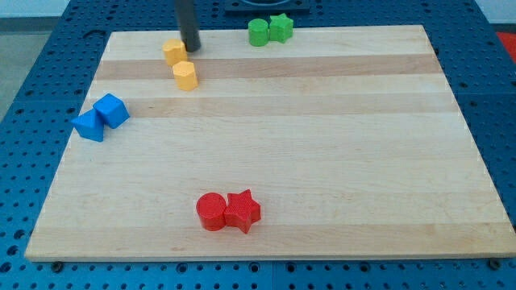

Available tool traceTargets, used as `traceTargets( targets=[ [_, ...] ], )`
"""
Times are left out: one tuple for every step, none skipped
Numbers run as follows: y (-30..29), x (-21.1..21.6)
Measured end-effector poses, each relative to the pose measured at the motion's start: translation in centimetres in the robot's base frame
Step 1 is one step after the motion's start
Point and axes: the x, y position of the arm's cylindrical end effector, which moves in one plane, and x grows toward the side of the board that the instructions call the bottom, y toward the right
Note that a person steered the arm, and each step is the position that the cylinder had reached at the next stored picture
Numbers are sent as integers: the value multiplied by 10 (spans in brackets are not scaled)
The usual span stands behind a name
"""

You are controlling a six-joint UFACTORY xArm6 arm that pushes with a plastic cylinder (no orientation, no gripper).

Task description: Move yellow heart to top left

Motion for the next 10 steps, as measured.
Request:
traceTargets(
  targets=[
    [-18,-2],
    [10,8],
    [23,41],
    [-6,67],
    [-37,50],
    [-37,10],
    [-37,6],
    [-34,11],
    [7,28],
    [77,40]
  ],
)
